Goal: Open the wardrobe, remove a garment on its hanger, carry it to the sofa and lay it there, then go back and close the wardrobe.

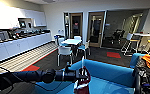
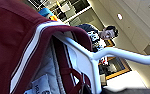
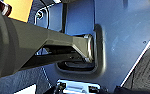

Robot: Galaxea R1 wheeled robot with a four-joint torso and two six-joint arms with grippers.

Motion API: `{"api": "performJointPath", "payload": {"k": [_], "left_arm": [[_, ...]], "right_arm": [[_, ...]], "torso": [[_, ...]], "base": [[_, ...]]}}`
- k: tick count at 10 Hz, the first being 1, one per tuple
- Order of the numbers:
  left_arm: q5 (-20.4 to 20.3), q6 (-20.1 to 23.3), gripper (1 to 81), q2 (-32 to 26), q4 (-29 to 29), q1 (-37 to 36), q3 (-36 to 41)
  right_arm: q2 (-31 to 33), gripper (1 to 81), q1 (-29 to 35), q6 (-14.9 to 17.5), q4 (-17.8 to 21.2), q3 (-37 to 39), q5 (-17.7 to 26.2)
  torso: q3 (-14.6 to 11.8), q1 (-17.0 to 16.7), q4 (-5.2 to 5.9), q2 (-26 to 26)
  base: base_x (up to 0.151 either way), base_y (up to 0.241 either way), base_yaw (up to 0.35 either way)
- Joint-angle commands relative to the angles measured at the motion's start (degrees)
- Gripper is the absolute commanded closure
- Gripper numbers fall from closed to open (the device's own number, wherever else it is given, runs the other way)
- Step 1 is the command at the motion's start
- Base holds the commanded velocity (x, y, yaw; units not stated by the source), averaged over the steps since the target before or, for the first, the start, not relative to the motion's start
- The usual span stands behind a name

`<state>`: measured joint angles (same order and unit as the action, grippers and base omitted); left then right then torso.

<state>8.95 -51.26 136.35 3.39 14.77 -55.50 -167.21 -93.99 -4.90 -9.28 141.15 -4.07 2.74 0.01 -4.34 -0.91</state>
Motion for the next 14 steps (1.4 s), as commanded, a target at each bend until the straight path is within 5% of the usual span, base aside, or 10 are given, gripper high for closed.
{"api": "performJointPath", "payload": {"k": [1,5,7,10,11,13,14], "left_arm": [[-5.4,0.7,81.1,0.0,1.0,-9.6,1.6],[-5.4,0.7,81.1,0.0,1.0,-9.6,1.6],[-5.4,0.7,81.1,0.1,1.0,-9.6,1.4],[-5.8,0.7,81.1,1.6,0.9,-9.6,-1.4],[-6.0,0.7,81.1,2.5,1.0,-9.7,-2.6],[-6.0,0.6,81.1,5.2,0.8,-10.7,-7.5],[-5.9,0.6,81.1,6.1,0.8,-11.2,-9.3]], "right_arm": [[0.1,1.0,1.7,0.2,-0.7,-0.5,3.2],[0.1,1.0,1.7,0.2,-0.7,-0.5,3.3],[0.2,1.0,1.6,0.2,-0.7,-0.5,3.1],[0.3,1.0,1.6,0.7,-0.9,-0.5,2.8],[0.3,1.0,1.7,0.6,-0.7,-0.5,2.8],[0.3,1.0,1.7,0.6,-0.5,-0.3,2.8],[0.2,1.0,1.8,0.6,-0.5,-0.3,2.8]], "torso": [[0.0,0.0,0.00,0.0],[0.0,0.0,0.00,0.0],[5.5,0.0,0.00,0.0],[9.8,0.0,0.00,0.0],[6.5,0.0,0.00,0.0],[9.1,0.1,0.00,0.1],[9.6,0.1,5.62,0.1]], "base": [[0.090,0.000,0.000],[0.044,0.000,0.000],[0.000,0.000,0.000],[0.000,0.000,0.000],[0.000,0.000,0.000],[0.000,0.000,0.000],[0.000,0.000,0.000]]}}
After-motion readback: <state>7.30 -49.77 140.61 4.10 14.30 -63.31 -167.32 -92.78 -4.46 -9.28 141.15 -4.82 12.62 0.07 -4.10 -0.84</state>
